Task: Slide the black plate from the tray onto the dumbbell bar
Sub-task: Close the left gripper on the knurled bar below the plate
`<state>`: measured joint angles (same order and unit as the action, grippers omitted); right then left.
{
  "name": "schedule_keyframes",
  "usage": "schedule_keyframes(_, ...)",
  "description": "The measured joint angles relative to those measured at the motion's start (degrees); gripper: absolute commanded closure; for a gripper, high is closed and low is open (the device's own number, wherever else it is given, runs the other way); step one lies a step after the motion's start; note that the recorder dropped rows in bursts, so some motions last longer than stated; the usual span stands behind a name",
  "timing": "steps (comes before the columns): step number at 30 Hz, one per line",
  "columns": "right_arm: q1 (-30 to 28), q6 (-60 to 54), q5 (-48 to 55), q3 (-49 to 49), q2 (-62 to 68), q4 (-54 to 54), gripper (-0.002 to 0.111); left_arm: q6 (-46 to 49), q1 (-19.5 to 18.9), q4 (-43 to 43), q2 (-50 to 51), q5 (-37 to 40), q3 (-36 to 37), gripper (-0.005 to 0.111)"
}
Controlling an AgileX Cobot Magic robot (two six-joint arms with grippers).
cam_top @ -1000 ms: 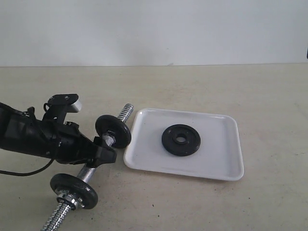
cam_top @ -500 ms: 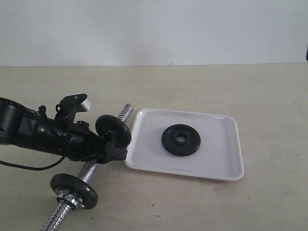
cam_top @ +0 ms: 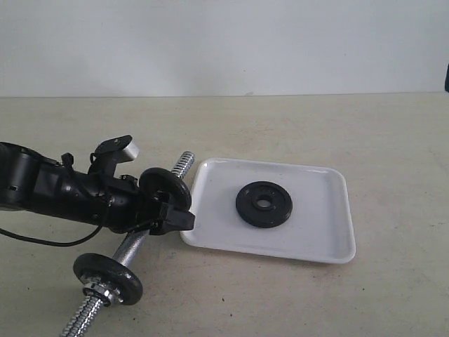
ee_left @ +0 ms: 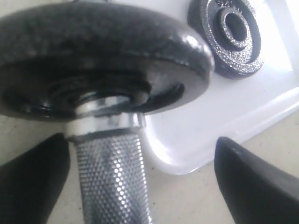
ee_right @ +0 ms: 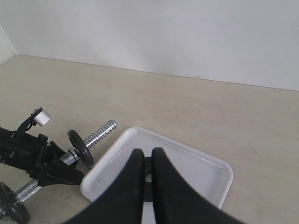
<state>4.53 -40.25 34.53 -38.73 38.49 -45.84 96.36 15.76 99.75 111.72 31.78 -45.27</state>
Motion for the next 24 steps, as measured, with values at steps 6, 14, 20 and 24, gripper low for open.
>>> schedule_keyframes(6,0.00,0.00,0.14,0.00,0.00,0.00,0.104,0.23,0.00,0.25,0.94,1.56,-0.22,0.028)
schedule_keyframes(14,0.00,0.00,0.14,0.00,0.00,0.00,0.104,0.33,0.00,0.25,1.38,2.10,-0.46,0.037)
schedule_keyframes(20,0.00,-0.10,0.42,0.00,0.00,0.21,0.104,0.33,0.00,0.01,1.38,2.37,-0.46,0.042)
schedule_keyframes(24,0.00,-0.10,0.63,0.00,0.00,0.54,0.104,0.33,0.00,-0.33,1.38,2.37,-0.46,0.045)
